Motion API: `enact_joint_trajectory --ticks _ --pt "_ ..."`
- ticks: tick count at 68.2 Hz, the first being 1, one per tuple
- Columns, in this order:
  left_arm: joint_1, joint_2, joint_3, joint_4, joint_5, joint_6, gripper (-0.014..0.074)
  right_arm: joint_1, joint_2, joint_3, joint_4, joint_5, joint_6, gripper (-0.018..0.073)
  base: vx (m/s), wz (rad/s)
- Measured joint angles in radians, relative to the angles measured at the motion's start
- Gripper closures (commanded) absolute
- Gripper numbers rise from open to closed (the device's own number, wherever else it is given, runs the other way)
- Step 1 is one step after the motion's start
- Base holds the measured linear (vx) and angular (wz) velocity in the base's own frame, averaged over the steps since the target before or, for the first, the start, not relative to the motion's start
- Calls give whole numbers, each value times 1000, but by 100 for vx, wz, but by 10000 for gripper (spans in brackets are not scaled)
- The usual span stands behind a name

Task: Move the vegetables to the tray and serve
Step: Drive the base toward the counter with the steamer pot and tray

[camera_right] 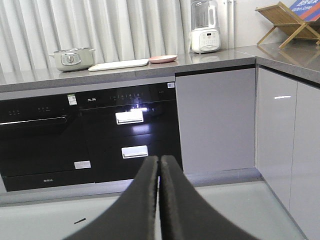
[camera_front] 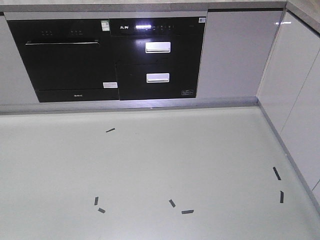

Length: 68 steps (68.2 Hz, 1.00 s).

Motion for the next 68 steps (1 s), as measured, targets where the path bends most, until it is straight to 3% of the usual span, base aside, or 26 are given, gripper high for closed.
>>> enact_joint_trajectory --ticks 68 --pt "0 0 0 0 0 0 602 0 0 0 0 0 0 562 1 1"
